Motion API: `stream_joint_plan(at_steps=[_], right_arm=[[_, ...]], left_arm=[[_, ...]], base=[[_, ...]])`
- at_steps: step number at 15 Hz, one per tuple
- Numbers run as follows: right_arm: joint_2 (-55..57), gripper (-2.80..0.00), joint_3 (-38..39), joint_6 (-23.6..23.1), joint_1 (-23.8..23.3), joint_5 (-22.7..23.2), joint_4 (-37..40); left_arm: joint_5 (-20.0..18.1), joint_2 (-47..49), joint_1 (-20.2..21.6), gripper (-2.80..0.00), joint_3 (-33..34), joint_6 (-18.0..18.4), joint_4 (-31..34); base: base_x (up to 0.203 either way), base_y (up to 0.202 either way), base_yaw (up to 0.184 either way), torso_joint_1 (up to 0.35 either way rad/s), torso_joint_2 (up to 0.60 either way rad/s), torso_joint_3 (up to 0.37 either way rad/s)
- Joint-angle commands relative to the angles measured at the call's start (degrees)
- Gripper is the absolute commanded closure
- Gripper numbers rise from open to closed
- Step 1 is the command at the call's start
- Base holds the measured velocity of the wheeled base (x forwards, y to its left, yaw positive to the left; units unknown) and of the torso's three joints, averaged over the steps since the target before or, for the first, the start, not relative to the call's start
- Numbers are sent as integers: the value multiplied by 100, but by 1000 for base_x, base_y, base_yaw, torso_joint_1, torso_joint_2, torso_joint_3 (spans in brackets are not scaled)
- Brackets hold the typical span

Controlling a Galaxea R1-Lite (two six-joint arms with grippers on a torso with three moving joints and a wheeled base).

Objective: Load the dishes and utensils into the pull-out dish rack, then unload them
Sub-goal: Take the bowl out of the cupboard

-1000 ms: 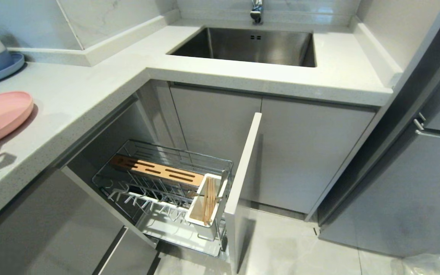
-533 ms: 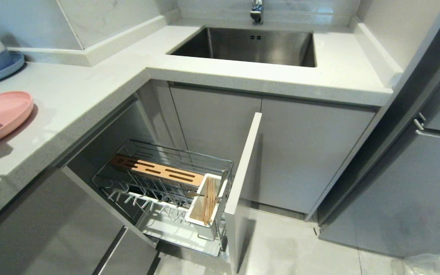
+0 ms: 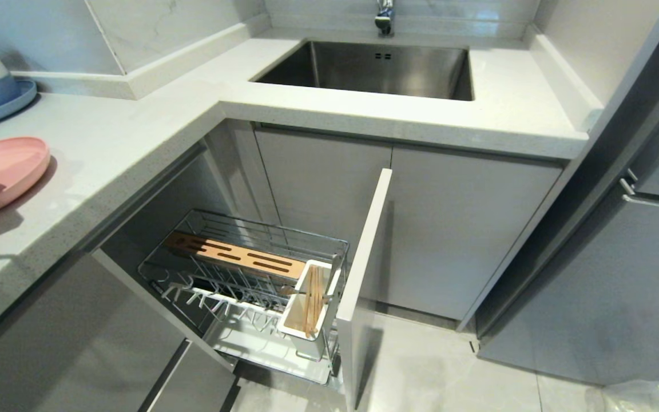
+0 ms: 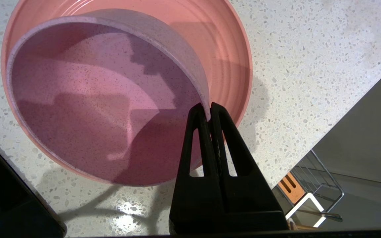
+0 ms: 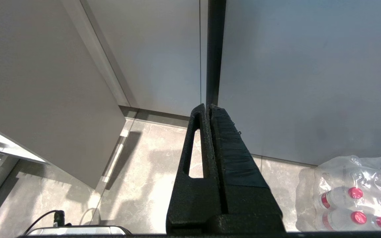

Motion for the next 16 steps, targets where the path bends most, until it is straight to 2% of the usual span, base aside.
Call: stream_joint_plan(at_steps=[1, 16], right_arm=[[0, 0, 9, 1, 1, 0, -1], [0, 0, 9, 1, 1, 0, -1]], left_arm=[[-1, 25, 3, 0, 0, -12, 32], [34, 34, 3, 0, 17, -21, 32]], base=[[0, 0, 0, 0, 0, 0], [0, 0, 0, 0, 0, 0]])
